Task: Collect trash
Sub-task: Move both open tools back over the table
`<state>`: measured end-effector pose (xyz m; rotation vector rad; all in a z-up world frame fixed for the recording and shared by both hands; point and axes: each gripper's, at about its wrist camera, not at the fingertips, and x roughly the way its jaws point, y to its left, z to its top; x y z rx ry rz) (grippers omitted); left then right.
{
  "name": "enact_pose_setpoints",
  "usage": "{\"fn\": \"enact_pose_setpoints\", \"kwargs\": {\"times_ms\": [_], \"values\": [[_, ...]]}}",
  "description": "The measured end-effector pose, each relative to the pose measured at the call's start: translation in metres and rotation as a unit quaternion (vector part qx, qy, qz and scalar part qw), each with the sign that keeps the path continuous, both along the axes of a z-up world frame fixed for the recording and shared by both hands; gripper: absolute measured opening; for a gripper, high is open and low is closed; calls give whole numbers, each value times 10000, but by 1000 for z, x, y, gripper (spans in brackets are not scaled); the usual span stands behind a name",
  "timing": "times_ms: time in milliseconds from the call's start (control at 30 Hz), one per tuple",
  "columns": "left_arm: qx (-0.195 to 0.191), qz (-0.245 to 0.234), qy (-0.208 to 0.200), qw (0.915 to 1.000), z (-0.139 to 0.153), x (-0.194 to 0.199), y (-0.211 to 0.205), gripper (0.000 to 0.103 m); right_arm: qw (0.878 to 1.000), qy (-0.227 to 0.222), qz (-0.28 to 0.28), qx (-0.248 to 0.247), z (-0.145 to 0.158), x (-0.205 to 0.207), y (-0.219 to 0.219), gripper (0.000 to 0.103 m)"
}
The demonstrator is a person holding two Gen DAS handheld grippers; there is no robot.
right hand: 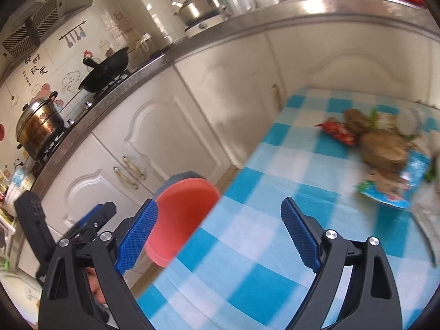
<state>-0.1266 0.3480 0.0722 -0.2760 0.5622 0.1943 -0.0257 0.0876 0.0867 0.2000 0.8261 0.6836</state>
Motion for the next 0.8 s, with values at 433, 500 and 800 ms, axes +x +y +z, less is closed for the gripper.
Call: {"fn": "enact_pose_setpoints", "kwargs": {"times_ms": [433,500,800], "values": [[157,-705,348,9968,19,33,-82,90,9950,110,-975,192,-13,-15,-126,90],[96,-876,389,9954,20,42,-93,90,9932,150,-1134,196,-16,-15,-144,90],[305,-1800,549,9817,24,107,-166,90,9829,445,-1767,274,-33,-6,-218,90]]}}
